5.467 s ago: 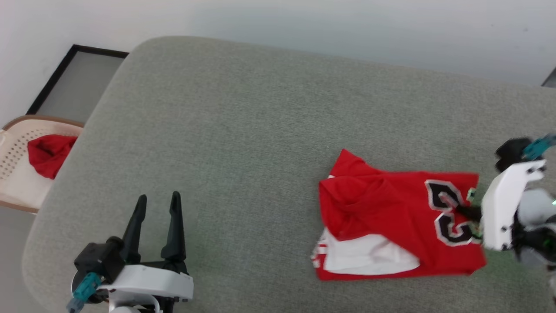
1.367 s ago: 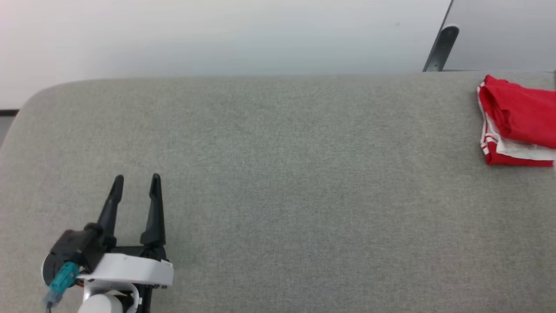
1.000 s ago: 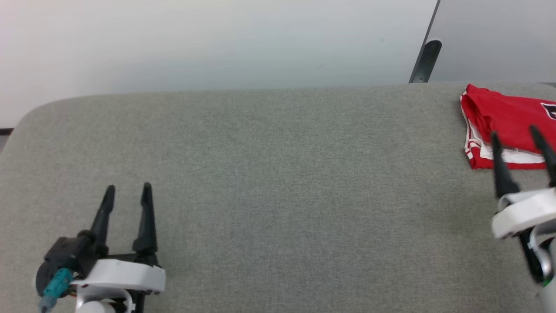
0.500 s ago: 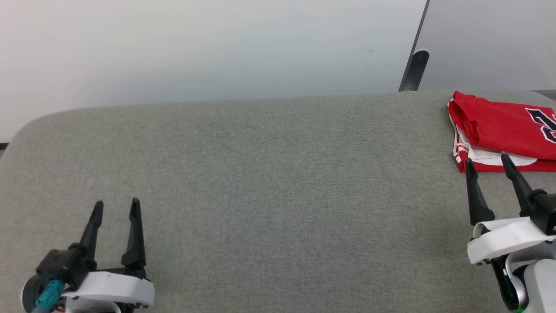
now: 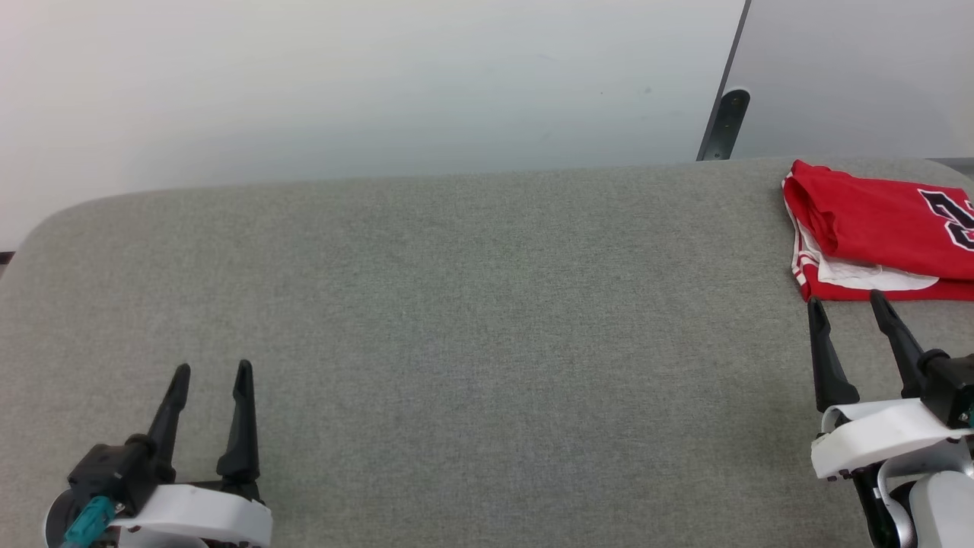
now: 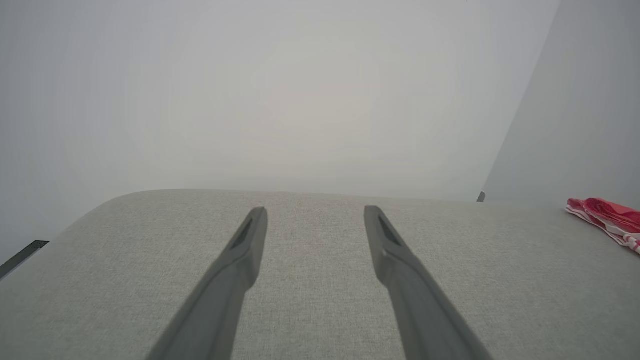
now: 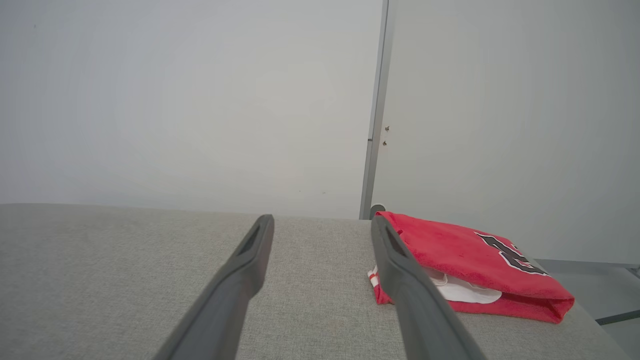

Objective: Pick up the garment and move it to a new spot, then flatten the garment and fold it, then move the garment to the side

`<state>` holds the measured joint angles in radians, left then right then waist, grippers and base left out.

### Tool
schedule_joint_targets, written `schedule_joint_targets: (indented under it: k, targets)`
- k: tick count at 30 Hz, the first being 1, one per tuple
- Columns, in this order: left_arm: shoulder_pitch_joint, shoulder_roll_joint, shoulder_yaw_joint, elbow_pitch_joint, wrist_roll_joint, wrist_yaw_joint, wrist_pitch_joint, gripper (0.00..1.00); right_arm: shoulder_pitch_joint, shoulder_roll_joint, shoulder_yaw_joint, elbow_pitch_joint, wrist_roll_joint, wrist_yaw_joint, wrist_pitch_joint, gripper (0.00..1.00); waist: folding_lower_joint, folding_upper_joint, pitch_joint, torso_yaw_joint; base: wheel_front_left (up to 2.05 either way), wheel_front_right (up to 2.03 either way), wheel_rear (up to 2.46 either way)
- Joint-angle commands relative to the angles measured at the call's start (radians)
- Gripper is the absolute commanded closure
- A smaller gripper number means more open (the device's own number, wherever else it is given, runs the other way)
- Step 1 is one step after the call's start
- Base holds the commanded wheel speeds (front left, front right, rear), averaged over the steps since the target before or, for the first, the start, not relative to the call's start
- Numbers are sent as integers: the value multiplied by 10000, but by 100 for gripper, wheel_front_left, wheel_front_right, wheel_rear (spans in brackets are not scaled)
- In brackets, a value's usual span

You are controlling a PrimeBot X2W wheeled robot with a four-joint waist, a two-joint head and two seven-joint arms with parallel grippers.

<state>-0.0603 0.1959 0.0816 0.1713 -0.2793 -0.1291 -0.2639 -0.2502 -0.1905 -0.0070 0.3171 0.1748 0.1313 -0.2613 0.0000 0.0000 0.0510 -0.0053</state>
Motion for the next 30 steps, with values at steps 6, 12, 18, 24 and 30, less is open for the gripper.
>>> schedule_joint_targets:
  k: [6, 12, 18, 24, 30]
  targets:
    - [124, 7, 75, -141, -80, -28, 8, 0, 261, 138, -65, 26, 71, -11, -49, 0, 0, 0, -14, -11, 0, 0, 0]
    - [186, 38, 104, -161, 107, -28, 8, 0, 334, 155, -2, 58, 100, -11, -49, 0, 0, 0, -6, -15, 0, 0, 0]
    - [220, -221, 53, 246, -321, 2, 109, 100, 458, 255, -37, 435, 348, 0, 187, 100, 0, 0, -16, -16, 0, 0, 0]
    - [150, -322, 89, 284, -1410, 0, 427, 100, 523, 349, -146, 342, 1525, -1, 511, 100, 0, 0, -39, -13, 0, 0, 0]
    - [96, -416, 105, 308, -2427, -2, 707, 100, 626, 439, -198, 213, 2631, -1, 762, 100, 0, 0, -61, -9, 0, 0, 0]
